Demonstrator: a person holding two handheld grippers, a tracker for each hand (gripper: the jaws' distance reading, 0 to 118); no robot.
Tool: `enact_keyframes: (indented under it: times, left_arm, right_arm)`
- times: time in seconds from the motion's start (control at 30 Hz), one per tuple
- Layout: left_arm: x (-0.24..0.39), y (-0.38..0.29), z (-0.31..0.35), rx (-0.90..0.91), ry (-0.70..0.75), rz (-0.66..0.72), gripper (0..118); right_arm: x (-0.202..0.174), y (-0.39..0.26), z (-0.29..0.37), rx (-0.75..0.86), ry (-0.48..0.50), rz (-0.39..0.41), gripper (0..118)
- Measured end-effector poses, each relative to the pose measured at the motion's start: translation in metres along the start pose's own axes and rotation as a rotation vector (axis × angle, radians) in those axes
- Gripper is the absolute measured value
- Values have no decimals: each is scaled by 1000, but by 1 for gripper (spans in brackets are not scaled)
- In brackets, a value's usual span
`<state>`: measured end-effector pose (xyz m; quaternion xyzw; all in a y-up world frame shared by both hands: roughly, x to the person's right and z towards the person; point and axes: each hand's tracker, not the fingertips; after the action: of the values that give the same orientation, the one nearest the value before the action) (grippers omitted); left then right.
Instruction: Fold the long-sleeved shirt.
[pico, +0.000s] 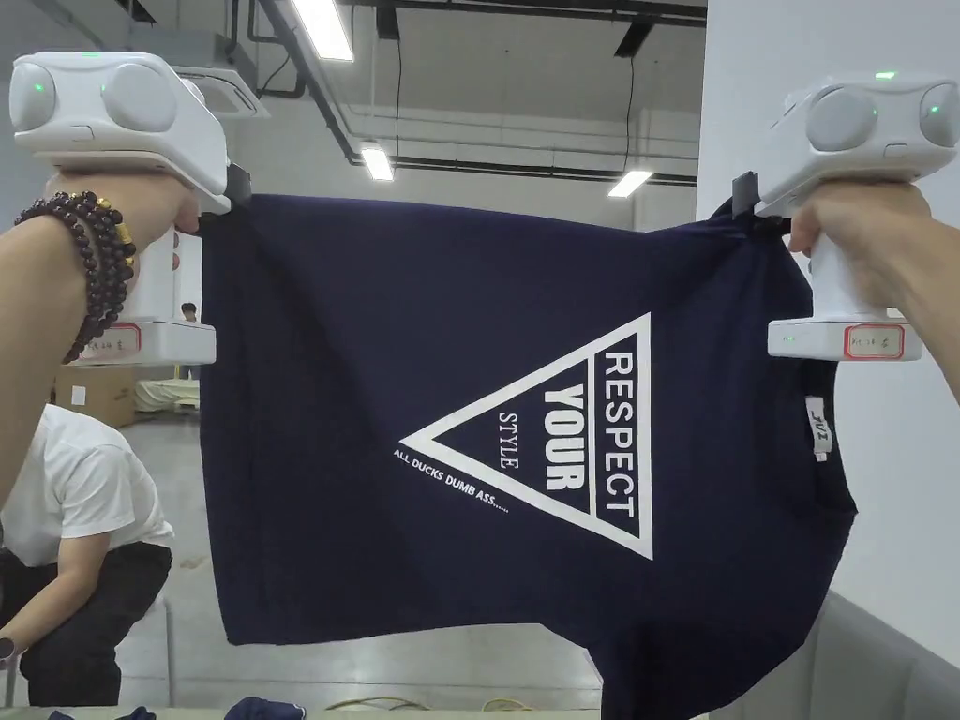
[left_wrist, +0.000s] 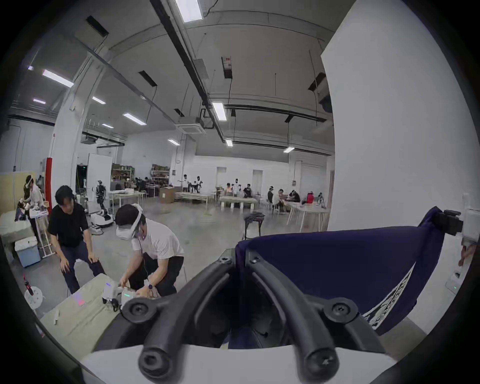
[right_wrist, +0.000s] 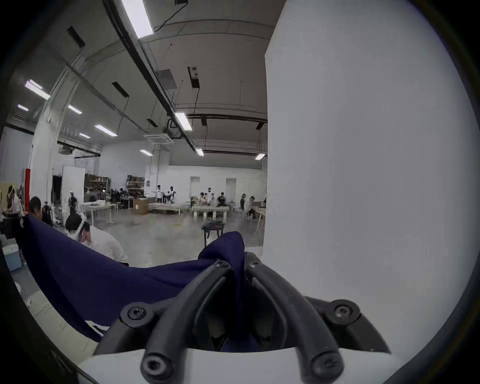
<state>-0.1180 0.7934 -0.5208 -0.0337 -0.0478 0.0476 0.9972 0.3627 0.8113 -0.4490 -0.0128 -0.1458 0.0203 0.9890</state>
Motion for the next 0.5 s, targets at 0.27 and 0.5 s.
enact_keyframes:
  times: [0.27,0.5]
  left_arm:
    - [5,-120,-52,-148,14,-33,9]
    - [-7,-245,-80,-316,4,-29,9]
  right_arm:
    - [-9,-134,-53,-226,6,40,5]
    - [-13,-276,-79,-456,41,2,5]
